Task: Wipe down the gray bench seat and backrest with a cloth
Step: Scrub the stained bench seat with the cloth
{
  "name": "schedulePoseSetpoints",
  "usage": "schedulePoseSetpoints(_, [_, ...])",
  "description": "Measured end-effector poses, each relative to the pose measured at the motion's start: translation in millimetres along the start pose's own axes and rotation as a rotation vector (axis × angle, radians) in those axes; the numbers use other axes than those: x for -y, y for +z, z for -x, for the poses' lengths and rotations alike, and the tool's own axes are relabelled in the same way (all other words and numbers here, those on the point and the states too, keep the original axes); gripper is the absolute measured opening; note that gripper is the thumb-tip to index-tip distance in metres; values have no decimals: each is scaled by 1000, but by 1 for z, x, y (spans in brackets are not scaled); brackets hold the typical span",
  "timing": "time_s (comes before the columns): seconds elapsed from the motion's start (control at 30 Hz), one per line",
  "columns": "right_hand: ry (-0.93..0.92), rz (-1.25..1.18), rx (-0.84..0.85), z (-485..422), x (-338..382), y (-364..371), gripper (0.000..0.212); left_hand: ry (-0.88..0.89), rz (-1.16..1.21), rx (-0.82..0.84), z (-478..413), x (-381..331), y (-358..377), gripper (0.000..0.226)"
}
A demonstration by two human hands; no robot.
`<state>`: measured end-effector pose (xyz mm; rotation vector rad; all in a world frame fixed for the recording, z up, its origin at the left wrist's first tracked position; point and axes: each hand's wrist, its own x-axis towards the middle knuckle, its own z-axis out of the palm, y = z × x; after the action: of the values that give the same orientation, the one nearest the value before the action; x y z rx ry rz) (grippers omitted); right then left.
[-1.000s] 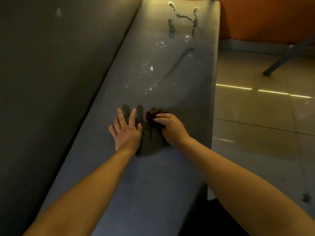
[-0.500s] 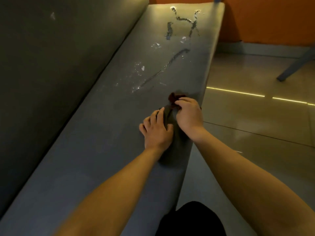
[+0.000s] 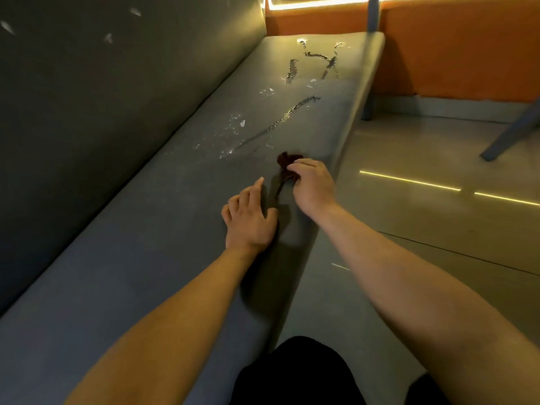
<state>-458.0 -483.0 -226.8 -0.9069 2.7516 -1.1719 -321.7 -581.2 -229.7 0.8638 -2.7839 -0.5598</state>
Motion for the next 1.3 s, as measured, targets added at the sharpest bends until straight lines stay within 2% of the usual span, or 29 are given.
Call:
schedulePoseSetpoints(0.2, [-149,-118,50,62,3,-2,36,-114,-128,9,-4,-22,2,62])
schedulePoseSetpoints(0.37, [-235,35,84,34,-23,-6,43,-207,32,20,-15,-60,16,56])
schedulePoseSetpoints(0.43, [-213,49,82,19,-36,-8,44,-152,-1,-32,-11,-61,26,61])
schedulePoseSetpoints(0.5, [-117,38,23,9,-40,-8,46,-125,-28,-67,-10,-59,29,66])
schedulePoseSetpoints(0.6, [-29,12,-53,13,-29,-7,44,-103,-34,-87,-9,-58,30,61])
schedulePoseSetpoints(0.77, [-76,-117,-57,51,-38,-2,39,-101,-38,-82,-9,-58,31,48])
schedulePoseSetpoints(0.87, [-54,-224,16,65,-44,-10,40,-105,-71,-64,-5,-60,28,47])
schedulePoseSetpoints(0.93, [-89,-239,51,64,-48,-18,41,-109,-108,-35,-4,-64,26,47])
schedulePoseSetpoints(1.03, [-117,-173,13,51,-57,-20,45,-136,-163,11,-6,-67,24,45])
schedulePoseSetpoints(1.2, [84,-233,-174,-8,-70,-17,49,-119,-239,37,-12,-65,28,50])
schedulePoseSetpoints(1.3, [242,-365,-209,-41,-77,-14,51,19,-332,11,-14,-67,28,52])
